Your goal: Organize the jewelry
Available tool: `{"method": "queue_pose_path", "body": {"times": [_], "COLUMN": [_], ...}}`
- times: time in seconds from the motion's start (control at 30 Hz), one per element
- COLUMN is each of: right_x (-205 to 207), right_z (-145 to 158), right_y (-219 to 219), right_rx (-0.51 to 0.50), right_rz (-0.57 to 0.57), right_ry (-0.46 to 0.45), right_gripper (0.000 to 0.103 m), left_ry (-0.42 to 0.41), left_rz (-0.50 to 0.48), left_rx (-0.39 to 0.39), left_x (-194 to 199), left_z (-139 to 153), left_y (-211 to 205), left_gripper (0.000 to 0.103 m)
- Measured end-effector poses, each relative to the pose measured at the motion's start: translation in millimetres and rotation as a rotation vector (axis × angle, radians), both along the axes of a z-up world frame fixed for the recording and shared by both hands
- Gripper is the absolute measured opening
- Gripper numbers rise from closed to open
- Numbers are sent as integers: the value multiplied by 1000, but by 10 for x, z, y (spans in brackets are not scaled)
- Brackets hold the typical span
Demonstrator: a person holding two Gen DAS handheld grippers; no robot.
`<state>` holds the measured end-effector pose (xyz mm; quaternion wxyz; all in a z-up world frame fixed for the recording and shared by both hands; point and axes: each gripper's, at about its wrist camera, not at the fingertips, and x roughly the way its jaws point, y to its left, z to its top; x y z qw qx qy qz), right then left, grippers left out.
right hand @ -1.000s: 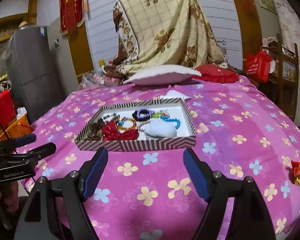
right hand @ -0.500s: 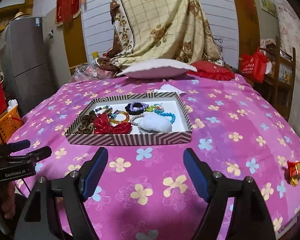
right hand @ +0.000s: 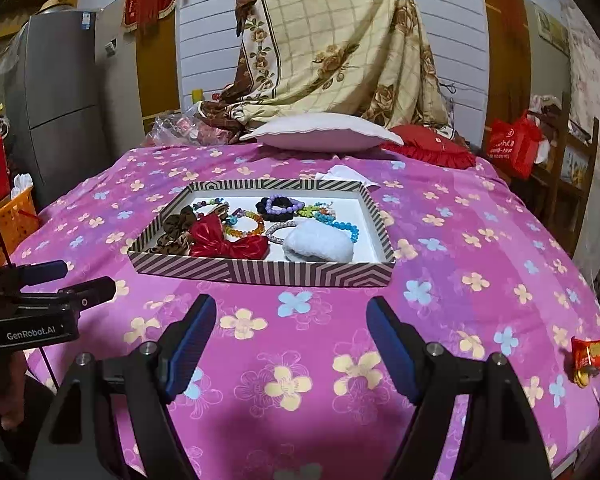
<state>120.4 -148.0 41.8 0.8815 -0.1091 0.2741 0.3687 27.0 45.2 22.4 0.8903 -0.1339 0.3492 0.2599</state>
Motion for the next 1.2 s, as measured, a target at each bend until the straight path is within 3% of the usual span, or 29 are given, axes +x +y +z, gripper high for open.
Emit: {"method": "queue_pose_path", "body": {"times": [0.8,0.9,1.2], "right_x": [15,137,690], "right_z": [-4,-9,-80], "right_y": [20,59,363], "right_rx": [-18,-11,-86], "right_rz": [5,-2,-14], "right_ry": [3,14,60], "right_gripper": [81,81,81], "left_ry": [14,13,36], "left_rz": [-2,-9,-45], "left_rx": [0,-34,3], "left_x": [11,84,680], "left_z": [-3,-16,28], "left_y": [4,72,155], "left_gripper": [65,65,65]}}
